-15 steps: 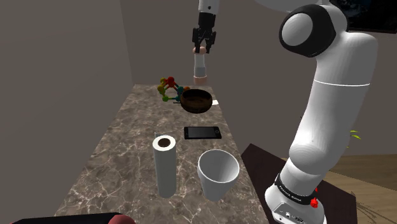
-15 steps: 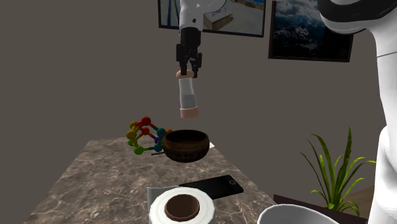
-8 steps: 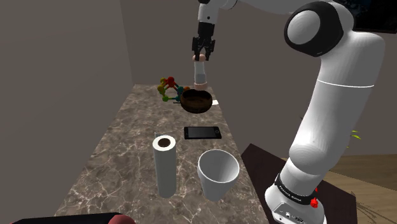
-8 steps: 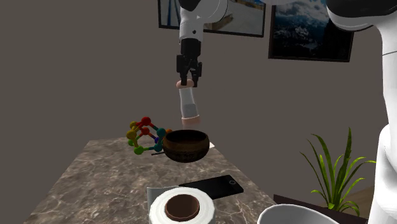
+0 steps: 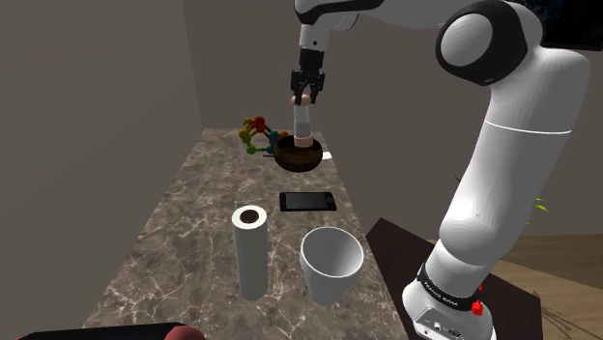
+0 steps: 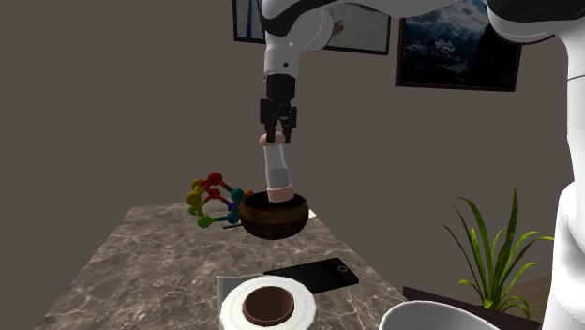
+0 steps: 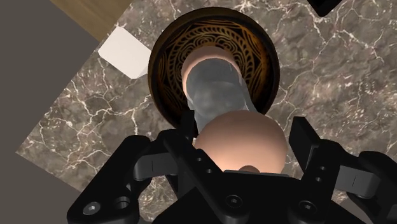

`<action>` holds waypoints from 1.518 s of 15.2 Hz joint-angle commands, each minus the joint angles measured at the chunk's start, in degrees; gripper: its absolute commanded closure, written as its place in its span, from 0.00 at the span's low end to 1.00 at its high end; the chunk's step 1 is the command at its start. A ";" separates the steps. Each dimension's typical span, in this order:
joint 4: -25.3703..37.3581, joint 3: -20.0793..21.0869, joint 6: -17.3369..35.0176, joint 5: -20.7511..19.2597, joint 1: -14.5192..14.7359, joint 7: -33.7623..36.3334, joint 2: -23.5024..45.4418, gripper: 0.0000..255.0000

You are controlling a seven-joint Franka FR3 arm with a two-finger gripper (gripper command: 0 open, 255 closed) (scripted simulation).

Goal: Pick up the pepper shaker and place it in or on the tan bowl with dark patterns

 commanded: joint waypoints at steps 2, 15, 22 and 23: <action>-0.83 0.00 0.65 -0.01 0.01 -0.06 -0.23 1.00; 4.25 -0.17 -3.52 0.04 -0.26 0.01 0.70 0.00; 9.37 -0.31 -7.44 0.14 -0.54 0.08 1.92 0.00; 9.37 -0.31 -7.44 0.14 -0.54 0.08 1.92 0.00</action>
